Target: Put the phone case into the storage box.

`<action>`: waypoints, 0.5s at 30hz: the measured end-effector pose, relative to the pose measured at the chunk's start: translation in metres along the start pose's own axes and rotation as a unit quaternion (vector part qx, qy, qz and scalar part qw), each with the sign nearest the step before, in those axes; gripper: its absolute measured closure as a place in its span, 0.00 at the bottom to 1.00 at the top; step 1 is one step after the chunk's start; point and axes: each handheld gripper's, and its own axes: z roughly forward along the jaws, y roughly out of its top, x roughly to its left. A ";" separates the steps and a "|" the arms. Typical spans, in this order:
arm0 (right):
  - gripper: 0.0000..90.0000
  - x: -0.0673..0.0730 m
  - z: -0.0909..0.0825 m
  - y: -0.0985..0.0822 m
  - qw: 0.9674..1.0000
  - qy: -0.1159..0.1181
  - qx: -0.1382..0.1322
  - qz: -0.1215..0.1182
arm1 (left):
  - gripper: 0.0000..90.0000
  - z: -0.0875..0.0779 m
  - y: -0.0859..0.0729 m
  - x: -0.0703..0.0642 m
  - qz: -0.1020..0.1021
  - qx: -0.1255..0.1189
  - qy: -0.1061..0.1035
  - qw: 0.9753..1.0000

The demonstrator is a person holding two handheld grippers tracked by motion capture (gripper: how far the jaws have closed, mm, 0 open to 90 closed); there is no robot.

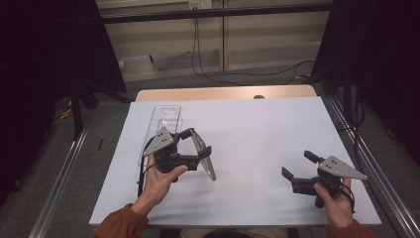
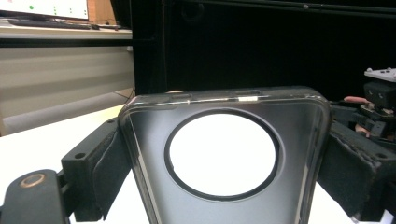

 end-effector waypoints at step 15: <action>0.00 -0.005 -0.010 -0.010 0.999 -0.045 -0.006 -0.003 | 0.12 -0.021 0.032 0.012 0.005 -0.023 0.046 0.999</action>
